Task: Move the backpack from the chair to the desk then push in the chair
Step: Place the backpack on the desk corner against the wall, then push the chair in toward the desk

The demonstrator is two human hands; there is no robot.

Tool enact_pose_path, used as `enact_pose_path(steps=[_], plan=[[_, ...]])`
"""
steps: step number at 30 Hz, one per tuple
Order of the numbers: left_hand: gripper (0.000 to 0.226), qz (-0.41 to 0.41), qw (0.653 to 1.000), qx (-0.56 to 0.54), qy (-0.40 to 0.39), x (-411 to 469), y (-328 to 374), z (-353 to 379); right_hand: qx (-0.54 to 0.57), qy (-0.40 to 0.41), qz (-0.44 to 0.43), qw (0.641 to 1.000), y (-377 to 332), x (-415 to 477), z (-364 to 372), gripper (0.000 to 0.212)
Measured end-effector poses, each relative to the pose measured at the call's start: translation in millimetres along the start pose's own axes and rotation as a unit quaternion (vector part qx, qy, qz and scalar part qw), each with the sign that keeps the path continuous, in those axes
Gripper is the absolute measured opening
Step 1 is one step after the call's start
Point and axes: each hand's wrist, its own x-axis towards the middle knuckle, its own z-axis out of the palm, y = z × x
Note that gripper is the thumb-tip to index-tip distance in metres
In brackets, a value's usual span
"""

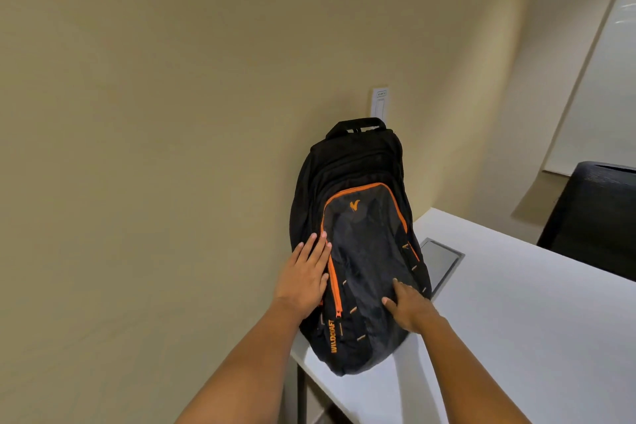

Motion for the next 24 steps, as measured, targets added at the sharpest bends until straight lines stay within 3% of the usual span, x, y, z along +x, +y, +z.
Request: enact_pose_path(steps=[10,24], plan=[[0.058,0.037,0.997,-0.025,-0.061,-91.4,10.5,0.9,-0.045,0.124,0.026,0.991,-15.0,-95.4,30.7,0.073],[0.058,0.025,0.993,-0.061,-0.1,-208.4,67.2,-21.3,-0.017,0.082,0.074,0.994,3.4,-238.8,78.5,0.073]])
